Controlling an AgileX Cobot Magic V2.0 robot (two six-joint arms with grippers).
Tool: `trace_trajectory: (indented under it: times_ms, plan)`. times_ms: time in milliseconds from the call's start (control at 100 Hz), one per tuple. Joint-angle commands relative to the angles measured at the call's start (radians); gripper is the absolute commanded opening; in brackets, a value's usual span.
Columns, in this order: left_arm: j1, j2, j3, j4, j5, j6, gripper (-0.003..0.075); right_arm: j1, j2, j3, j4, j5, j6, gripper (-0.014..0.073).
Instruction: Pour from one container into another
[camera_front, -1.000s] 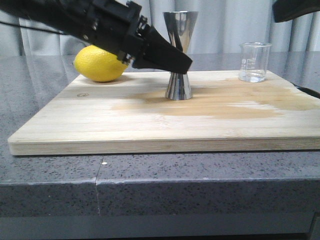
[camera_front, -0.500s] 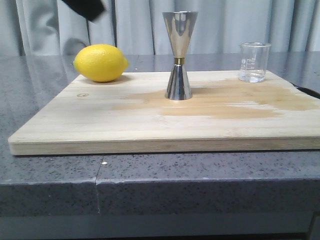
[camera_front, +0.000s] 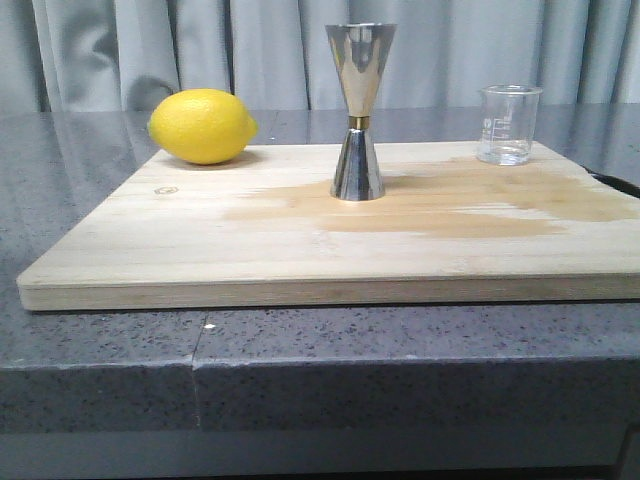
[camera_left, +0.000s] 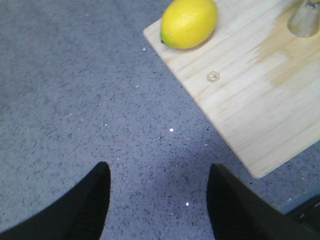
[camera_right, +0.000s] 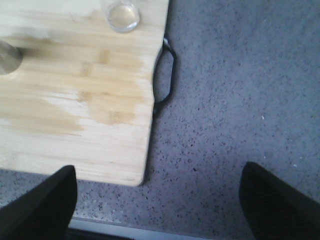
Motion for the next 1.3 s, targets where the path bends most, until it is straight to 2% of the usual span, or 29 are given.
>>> trace_trajectory:
  times_ms: [0, 190, 330, 450, 550, 620, 630, 720, 860, 930, 1290]
  plan:
    - [0.003, -0.108, 0.061, 0.064, -0.114, -0.126, 0.0384, -0.007, -0.065, 0.013, -0.006, -0.119, 0.006, 0.0591]
    - [0.003, -0.307, 0.269, 0.076, -0.287, -0.247, 0.0382, -0.007, -0.189, 0.133, -0.006, -0.258, 0.006, 0.0591]
    - [0.003, -0.395, 0.367, 0.054, -0.405, -0.257, 0.0352, -0.007, -0.250, 0.191, -0.004, -0.327, 0.006, 0.0591]
    - [0.003, -0.414, 0.400, 0.003, -0.442, -0.257, 0.0304, -0.007, -0.263, 0.203, 0.000, -0.338, 0.006, 0.0564]
    - [0.003, -0.414, 0.409, -0.016, -0.456, -0.257, 0.0235, -0.007, -0.263, 0.203, 0.007, -0.338, 0.006, 0.0417]
    - [0.003, -0.412, 0.413, -0.018, -0.460, -0.257, 0.0178, -0.007, -0.263, 0.203, 0.017, -0.338, 0.006, 0.0274]
    - [0.003, -0.412, 0.413, -0.018, -0.460, -0.257, 0.0172, -0.007, -0.263, 0.203, 0.018, -0.338, 0.006, 0.0233]
    - [0.003, -0.412, 0.413, -0.018, -0.460, -0.257, 0.0103, -0.007, -0.263, 0.203, 0.025, -0.338, 0.006, 0.0087]
    - [0.003, -0.412, 0.413, -0.018, -0.460, -0.257, 0.0015, -0.007, -0.263, 0.203, 0.028, -0.338, 0.006, -0.0074]
    - [0.003, -0.412, 0.413, -0.018, -0.460, -0.257, -0.0020, -0.007, -0.263, 0.203, 0.028, -0.338, 0.006, -0.0075]
    - [0.003, -0.412, 0.413, -0.018, -0.474, -0.257, -0.0019, -0.007, -0.263, 0.203, 0.028, -0.348, 0.006, -0.0075]
